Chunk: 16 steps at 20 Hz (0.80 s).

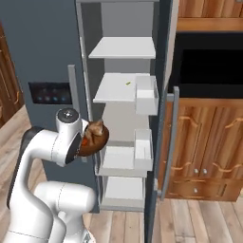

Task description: Pick the chicken drumstick and tomato from their plates and place them in the bowl. Then put the bowl in the fridge.

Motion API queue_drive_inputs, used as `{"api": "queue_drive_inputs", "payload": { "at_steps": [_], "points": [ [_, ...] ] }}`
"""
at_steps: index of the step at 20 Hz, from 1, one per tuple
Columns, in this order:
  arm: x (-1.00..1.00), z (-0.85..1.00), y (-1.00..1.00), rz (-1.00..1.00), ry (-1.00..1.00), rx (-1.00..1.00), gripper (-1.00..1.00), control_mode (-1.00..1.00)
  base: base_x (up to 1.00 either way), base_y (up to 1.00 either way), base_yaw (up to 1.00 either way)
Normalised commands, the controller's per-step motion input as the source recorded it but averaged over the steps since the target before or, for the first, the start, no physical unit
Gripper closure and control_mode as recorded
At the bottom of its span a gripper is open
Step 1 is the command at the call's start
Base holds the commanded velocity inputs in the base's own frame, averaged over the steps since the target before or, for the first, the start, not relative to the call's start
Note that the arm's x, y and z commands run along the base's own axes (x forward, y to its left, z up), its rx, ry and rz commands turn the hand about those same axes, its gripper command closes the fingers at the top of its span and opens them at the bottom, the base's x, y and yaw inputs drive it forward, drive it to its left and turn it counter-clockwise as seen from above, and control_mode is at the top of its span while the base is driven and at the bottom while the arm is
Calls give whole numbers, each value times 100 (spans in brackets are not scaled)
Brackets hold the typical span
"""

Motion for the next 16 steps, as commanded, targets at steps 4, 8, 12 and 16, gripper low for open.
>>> {"api": "queue_drive_inputs", "payload": {
  "at_steps": [4, 8, 12, 16],
  "points": [
    [0, 0, 0, 0, 0, 0, 100, 100, 5, 54, -3],
    [0, 0, 0, 0, 0, 0, 100, 100, 28, 24, 0],
    [0, 0, 0, 0, 0, 0, 100, 100, 23, -6, 0],
    [0, 0, 0, 0, 0, 0, 100, 100, 26, -12, -5]
  ]
}}
